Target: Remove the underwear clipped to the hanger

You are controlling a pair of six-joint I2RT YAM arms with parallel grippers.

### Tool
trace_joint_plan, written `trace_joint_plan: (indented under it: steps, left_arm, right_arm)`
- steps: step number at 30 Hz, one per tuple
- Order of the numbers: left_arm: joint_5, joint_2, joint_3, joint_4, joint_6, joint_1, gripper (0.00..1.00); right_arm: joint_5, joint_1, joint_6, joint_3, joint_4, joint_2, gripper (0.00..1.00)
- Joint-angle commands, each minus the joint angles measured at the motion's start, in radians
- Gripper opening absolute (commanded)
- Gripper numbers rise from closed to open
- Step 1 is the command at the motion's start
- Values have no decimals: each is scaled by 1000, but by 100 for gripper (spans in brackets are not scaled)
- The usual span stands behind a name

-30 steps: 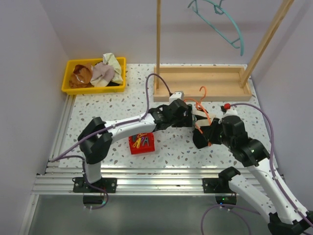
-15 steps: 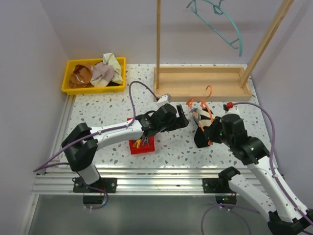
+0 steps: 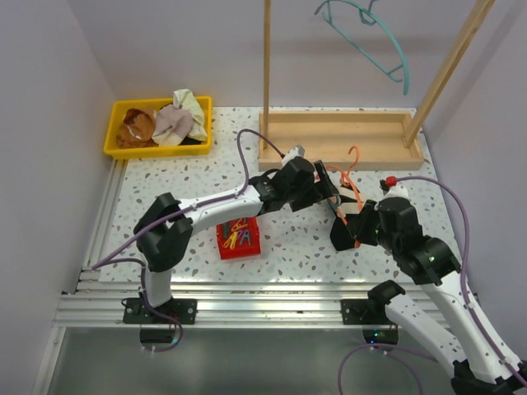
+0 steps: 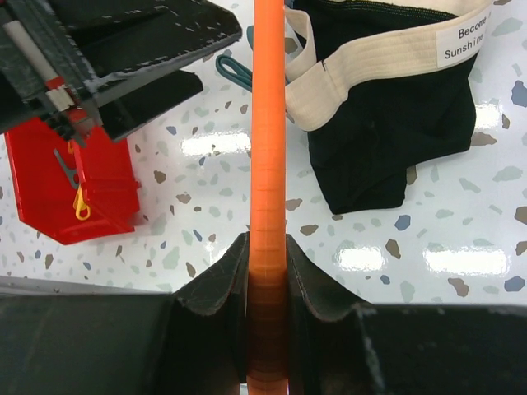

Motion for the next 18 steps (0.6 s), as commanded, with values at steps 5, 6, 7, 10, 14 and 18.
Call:
trace_joint_plan:
  steps: [5,6,7,10,14,18]
  left_arm:
    - [47,71,104,-60,-20,4,100]
    - [47,77,103,-47,-29,4,100]
    - [47,78,98,-40,-34,4,100]
    - [54,89,103,-29,-40,4,100]
    - [60,88,81,-32,-40,4,100]
    - [59,42,-23,9,-57,4,100]
  right_arm:
    - [9,-1,-10,28,6,-16,0]
    - [9,0,-12,28,10,-16,0]
    - [9,0,-12,28,10,-16,0]
    - [12,0,-13,31,10,-13,0]
    - [18,0,-15,37,10,-10,0]
    - [26,-1,-10,38,10,-9,0]
